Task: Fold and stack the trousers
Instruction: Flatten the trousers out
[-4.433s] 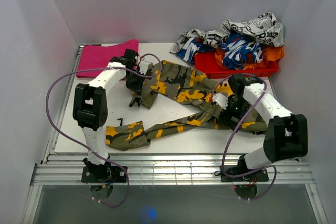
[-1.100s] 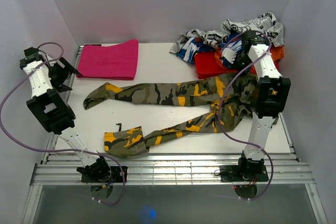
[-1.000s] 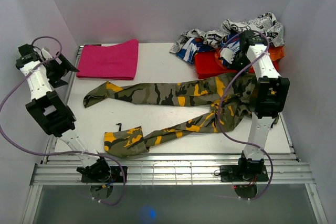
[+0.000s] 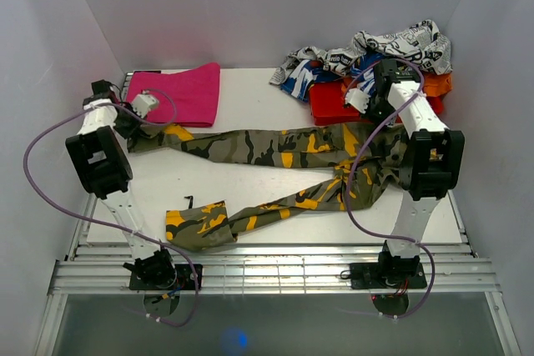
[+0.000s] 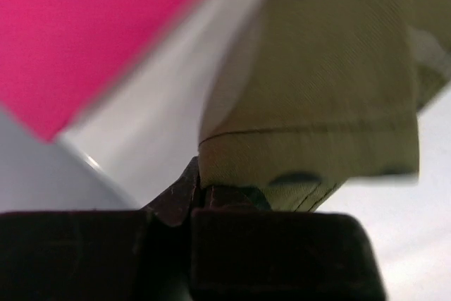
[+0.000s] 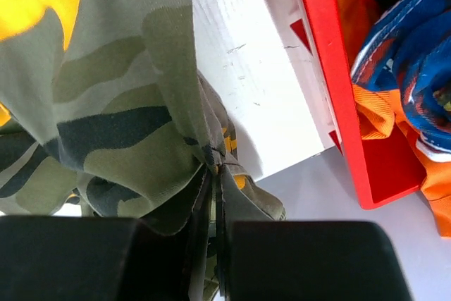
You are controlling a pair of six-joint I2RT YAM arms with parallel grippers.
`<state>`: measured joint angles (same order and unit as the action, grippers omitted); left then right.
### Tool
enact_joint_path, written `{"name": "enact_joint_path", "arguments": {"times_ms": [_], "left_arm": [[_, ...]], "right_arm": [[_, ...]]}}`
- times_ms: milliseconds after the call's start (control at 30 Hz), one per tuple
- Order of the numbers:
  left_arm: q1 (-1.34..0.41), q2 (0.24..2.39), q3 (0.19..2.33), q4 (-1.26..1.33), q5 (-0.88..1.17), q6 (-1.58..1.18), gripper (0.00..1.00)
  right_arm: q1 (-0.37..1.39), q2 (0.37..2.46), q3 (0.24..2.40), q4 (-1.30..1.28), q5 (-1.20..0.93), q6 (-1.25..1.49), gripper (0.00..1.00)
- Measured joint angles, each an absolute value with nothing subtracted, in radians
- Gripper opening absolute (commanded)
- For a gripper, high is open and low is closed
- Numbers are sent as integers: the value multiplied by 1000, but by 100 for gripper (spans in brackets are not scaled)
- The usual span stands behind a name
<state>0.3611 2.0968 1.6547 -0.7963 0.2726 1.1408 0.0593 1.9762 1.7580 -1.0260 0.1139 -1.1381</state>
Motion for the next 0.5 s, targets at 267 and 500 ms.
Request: {"name": "enact_joint_path", "arguments": {"times_ms": [267,500], "left_arm": [[500,2328,2087,-1067,392,771,50],[566,2384,2188,-1233,443,505,78]], "right_arm": [[51,1904,1649,-989,113,-1164,8],[35,1885,1601,-967,122,-1179,8]]}}
